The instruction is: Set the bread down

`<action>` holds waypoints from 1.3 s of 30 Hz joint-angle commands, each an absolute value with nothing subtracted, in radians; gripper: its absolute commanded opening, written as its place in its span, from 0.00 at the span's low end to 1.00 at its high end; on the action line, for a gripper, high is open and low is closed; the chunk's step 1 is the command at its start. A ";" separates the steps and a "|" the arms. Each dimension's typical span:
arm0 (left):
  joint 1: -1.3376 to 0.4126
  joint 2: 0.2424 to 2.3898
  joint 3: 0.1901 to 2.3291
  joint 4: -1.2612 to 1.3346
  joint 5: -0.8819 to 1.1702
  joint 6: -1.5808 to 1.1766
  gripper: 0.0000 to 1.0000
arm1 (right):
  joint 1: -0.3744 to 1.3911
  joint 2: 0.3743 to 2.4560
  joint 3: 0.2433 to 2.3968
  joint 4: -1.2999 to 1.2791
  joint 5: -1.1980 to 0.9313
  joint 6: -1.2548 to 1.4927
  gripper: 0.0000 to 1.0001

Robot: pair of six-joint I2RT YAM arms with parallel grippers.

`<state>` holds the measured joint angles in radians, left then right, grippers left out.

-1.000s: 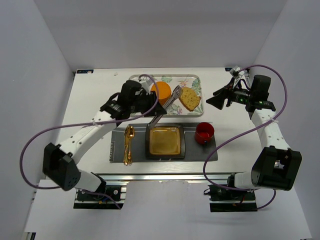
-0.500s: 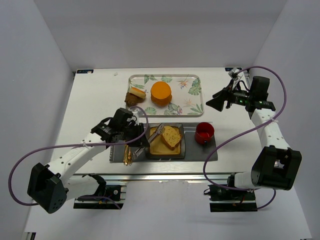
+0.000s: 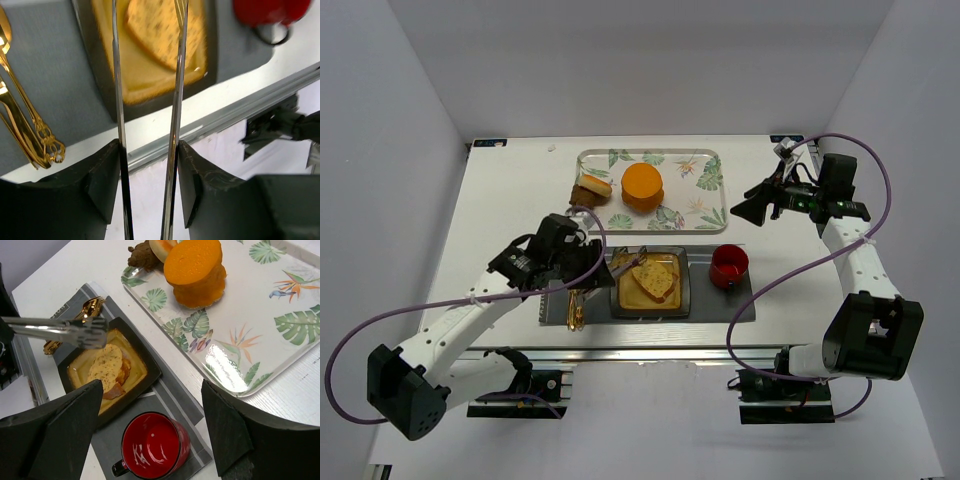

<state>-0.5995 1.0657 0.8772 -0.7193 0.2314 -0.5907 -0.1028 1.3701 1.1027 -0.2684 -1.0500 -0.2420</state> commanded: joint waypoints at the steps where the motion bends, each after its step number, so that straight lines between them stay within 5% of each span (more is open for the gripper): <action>1: -0.604 1.022 0.972 -0.729 0.173 -0.603 0.57 | -0.100 1.381 1.152 -0.304 -1.054 -0.282 0.85; 11: -0.402 0.953 1.042 -0.738 -0.018 -0.566 0.45 | -0.094 1.430 1.245 -0.406 -0.816 -0.275 0.89; 22: 0.065 1.031 0.856 -0.421 0.043 -0.350 0.46 | -0.094 1.476 1.304 -0.361 -0.781 -0.203 0.89; 39: 0.287 1.293 0.637 -0.022 0.239 -0.166 0.57 | -0.084 1.436 1.252 -0.434 -0.897 -0.331 0.89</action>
